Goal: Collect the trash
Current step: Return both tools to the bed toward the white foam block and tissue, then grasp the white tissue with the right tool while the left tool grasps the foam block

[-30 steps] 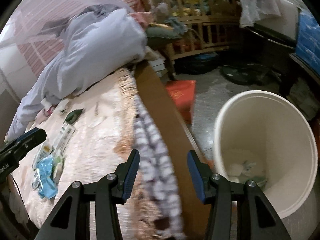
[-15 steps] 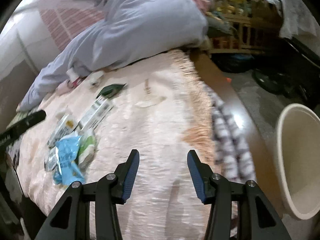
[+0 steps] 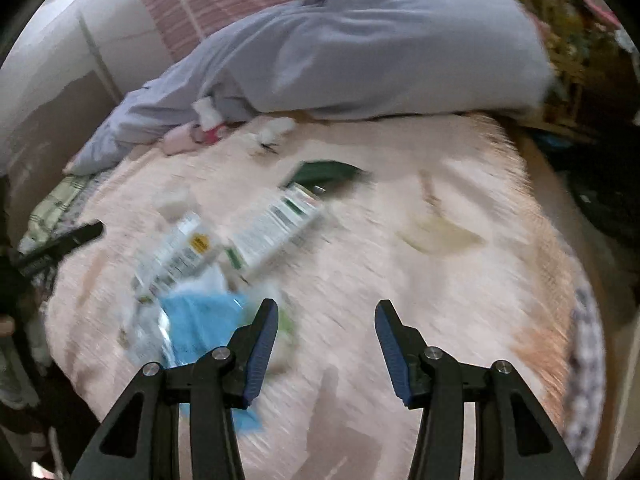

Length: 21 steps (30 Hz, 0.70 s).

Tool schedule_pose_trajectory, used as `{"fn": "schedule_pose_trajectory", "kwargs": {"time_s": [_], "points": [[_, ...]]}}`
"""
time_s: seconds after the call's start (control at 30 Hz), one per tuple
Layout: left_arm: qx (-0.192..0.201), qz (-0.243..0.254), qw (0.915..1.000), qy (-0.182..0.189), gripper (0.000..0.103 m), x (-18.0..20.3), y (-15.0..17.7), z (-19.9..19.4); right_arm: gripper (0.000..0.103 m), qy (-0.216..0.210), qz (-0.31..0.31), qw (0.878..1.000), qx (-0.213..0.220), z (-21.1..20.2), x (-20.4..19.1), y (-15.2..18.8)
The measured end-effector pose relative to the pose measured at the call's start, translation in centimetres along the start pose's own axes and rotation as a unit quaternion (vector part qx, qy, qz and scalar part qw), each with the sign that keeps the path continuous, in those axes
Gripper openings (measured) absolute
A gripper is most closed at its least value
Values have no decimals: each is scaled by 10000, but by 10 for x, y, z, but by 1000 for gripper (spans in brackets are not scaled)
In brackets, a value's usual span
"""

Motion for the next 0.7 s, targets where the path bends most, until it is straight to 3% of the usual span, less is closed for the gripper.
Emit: {"fn": "schedule_pose_trajectory", "kwargs": {"time_s": [0.3, 0.53, 0.7], "points": [[-248, -318, 9991, 155, 58, -45, -15, 70, 50, -358, -186, 9991, -154, 78, -68, -73], [-153, -336, 9983, 450, 58, -55, -27, 96, 52, -357, 199, 9984, -400, 161, -98, -141], [-151, -78, 9985, 519, 59, -53, -32, 119, 52, -319, 366, 9978, -453, 211, -113, -176]]}}
Point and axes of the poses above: each gripper's, at about its wrist camera, not at the fingertips, and z roughly the way its jaws point, x to its right, y to its underside, the point moved 3 cm from there along z, roughly the way its jaws point, and after that the axes turned 12 degrees about z, right-handed, at the moved point
